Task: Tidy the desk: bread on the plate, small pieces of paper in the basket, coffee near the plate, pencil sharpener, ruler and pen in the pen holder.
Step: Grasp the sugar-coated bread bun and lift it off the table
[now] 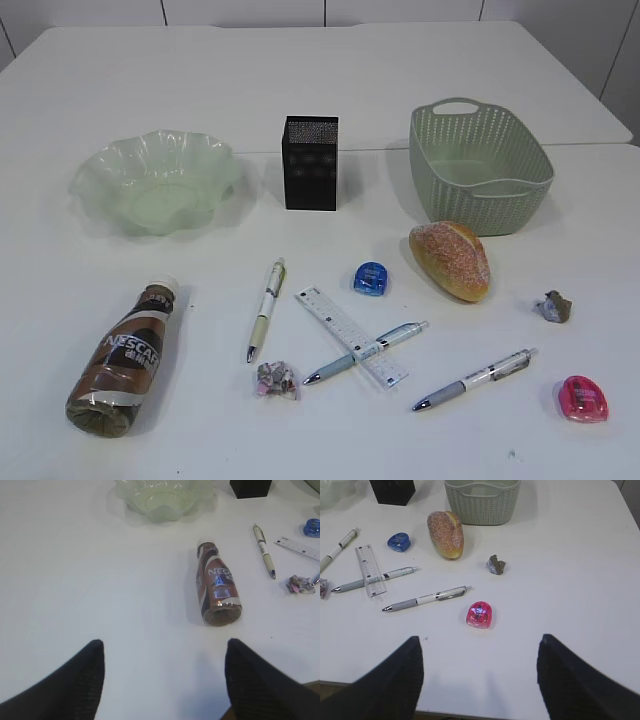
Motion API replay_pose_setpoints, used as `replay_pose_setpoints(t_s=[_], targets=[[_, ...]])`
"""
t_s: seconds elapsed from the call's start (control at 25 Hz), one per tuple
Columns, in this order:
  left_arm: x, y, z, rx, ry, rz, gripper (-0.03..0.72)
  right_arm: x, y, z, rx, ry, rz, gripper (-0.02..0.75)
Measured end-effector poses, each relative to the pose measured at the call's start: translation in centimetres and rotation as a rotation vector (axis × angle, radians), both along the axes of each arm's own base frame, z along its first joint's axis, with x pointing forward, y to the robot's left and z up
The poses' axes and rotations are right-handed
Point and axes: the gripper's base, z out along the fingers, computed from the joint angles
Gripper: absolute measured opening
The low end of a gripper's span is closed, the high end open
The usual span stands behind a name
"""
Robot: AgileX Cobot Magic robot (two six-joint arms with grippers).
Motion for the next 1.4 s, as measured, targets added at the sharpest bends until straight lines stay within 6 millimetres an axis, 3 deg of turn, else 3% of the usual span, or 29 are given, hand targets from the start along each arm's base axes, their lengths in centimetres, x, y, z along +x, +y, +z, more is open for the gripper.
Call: replay_pose_setpoints(t_s=[1.4], targets=[[0.0, -0.02, 0.0, -0.002, 0.0, -0.001, 0.527, 0.0, 0.06, 0.01, 0.006, 0.0, 0.004, 0.552]])
